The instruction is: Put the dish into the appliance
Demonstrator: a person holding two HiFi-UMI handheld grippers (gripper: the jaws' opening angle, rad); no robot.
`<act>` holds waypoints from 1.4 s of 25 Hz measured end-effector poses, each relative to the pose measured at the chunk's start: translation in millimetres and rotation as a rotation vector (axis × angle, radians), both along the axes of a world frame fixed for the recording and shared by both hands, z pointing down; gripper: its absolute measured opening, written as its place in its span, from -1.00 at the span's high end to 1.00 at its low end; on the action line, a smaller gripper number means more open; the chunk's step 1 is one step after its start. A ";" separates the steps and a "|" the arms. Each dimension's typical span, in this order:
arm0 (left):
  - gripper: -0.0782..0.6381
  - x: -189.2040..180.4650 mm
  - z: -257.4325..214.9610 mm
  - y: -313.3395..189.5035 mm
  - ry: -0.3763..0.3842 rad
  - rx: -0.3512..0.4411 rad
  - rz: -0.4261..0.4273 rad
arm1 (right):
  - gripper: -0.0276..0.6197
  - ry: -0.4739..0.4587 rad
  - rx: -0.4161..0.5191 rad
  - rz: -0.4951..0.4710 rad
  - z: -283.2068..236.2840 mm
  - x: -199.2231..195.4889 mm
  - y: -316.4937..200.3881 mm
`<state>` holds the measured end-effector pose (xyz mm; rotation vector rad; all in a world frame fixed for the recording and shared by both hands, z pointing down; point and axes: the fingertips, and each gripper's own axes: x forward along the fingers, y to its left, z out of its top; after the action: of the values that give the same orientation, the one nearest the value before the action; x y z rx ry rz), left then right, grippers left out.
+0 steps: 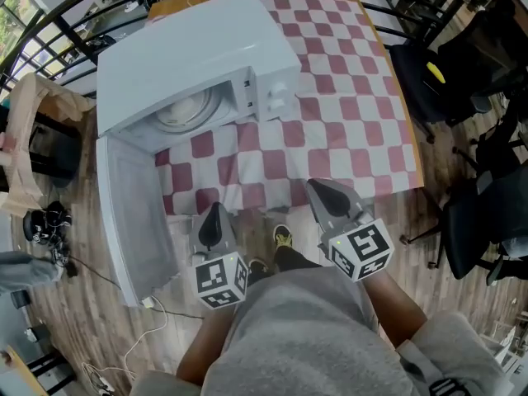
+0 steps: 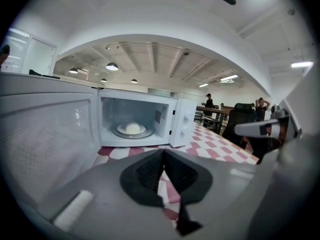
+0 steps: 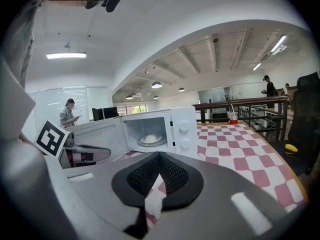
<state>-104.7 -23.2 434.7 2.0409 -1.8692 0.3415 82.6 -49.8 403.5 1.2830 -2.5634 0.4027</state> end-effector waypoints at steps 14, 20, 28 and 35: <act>0.76 -24.3 -23.4 77.2 0.011 0.055 0.047 | 0.91 0.039 0.045 0.008 -22.4 -35.3 79.3; 0.75 -27.7 -27.8 106.2 0.021 0.071 0.068 | 0.91 0.045 0.047 0.016 -24.8 -42.5 111.7; 0.75 -29.7 -23.6 139.6 0.031 0.050 0.069 | 0.91 0.068 0.035 0.035 -22.2 -36.8 144.8; 0.76 -19.1 -34.3 146.6 0.026 0.068 0.047 | 0.91 0.069 0.037 0.035 -25.6 -17.9 148.8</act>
<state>-123.8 123.4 400.4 2.1263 -1.8434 0.2661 64.7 99.0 377.9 1.3320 -2.5061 0.3133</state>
